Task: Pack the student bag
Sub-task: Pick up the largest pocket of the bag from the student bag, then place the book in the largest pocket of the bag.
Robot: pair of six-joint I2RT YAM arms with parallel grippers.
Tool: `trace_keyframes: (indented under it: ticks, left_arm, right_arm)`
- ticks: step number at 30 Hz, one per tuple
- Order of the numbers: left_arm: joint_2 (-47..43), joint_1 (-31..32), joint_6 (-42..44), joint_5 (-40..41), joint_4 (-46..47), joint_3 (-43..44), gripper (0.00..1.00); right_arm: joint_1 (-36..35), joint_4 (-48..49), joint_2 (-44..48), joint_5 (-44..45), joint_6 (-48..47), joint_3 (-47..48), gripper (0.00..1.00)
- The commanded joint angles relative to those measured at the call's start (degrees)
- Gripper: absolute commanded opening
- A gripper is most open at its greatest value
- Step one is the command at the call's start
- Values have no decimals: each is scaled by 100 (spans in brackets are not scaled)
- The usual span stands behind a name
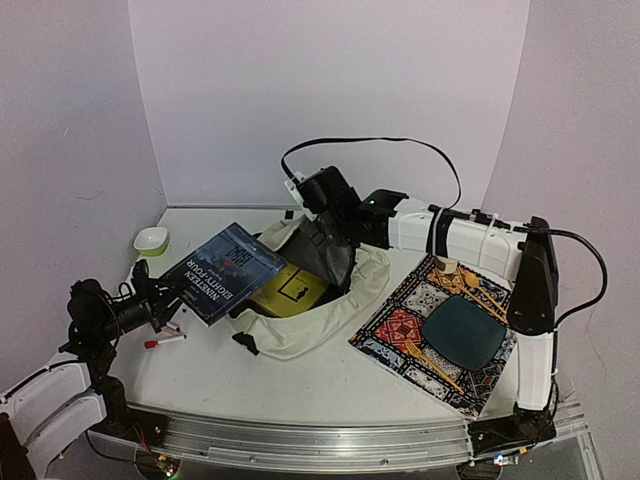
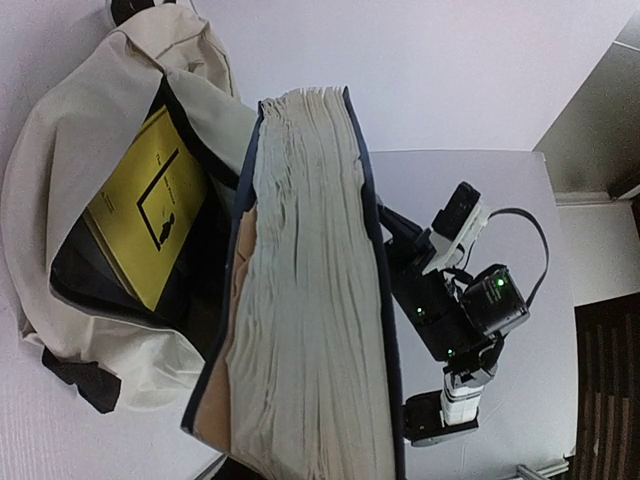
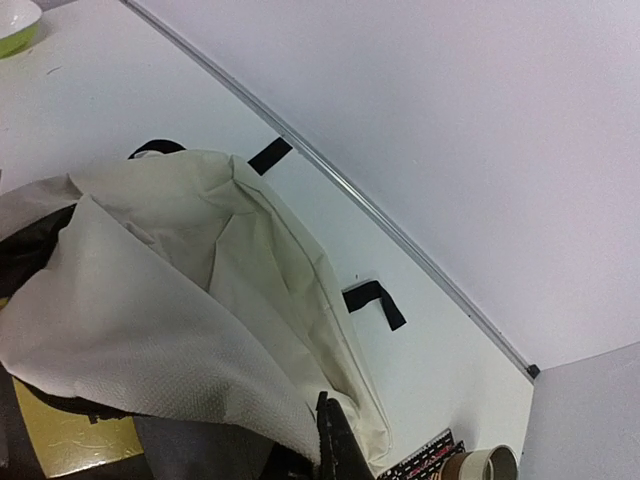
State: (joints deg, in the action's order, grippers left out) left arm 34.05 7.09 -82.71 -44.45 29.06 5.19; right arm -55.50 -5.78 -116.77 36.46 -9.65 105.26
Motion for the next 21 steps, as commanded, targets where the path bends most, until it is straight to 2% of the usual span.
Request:
trace_keyframes:
  ticks: [1,6,12,21]
  left_arm:
    - [-153,-15,-215,-450,830,14,0]
    - [110,178,-286,-511,797,-134,0]
    - [779,1224,56,318,777,-1,0]
    - [1414,1365,235,459,776,363,0]
  right_arm:
    - [73,156,442,238,246,320,0]
    - [70,157,427,1,352,382,0]
    - [72,156,417,-391,442,434,0]
    - [66,208,622,-982,469,202,0]
